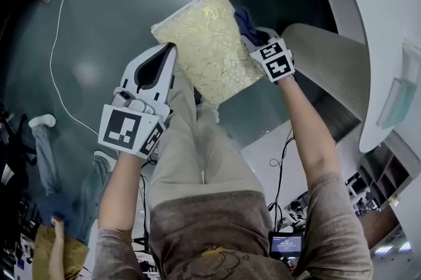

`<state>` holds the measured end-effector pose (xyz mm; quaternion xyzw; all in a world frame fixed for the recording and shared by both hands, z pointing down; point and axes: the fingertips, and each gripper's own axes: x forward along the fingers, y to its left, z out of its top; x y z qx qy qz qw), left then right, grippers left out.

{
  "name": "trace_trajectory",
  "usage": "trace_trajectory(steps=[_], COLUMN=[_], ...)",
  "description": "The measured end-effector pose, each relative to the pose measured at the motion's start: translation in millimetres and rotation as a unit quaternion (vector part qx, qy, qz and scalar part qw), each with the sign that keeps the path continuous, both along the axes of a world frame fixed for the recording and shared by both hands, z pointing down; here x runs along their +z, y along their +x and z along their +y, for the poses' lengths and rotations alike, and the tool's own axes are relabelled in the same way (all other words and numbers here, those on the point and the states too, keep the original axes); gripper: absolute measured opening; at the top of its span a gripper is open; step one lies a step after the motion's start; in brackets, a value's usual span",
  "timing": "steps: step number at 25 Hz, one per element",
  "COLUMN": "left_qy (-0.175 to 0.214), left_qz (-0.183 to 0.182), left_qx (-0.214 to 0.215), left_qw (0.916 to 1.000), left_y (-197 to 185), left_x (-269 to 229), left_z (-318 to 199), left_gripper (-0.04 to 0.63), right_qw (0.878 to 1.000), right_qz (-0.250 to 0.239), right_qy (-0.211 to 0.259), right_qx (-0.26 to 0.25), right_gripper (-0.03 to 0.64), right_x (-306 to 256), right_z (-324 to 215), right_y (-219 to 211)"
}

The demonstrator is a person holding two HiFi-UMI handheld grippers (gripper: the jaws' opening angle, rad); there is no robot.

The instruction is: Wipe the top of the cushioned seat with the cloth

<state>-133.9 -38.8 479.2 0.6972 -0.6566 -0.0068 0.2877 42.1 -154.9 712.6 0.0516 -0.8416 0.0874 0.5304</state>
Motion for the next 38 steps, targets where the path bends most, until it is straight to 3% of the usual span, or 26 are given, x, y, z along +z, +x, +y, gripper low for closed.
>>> trace_trajectory(steps=[13, 38], left_qy=[0.005, -0.004], left_qz=[0.004, 0.003], left_qx=[-0.014, -0.025], left_qw=[0.9999, 0.9997], left_y=[7, -10], left_x=[3, 12], left_z=[5, 38], left_gripper=[0.015, 0.015], right_qw=[0.995, 0.98], right_qz=[-0.041, -0.085], right_qy=[-0.062, -0.149], right_qx=[-0.061, -0.097], right_gripper=[0.092, 0.094], right_x=[-7, -10], right_z=[86, 200], right_y=[-35, -85])
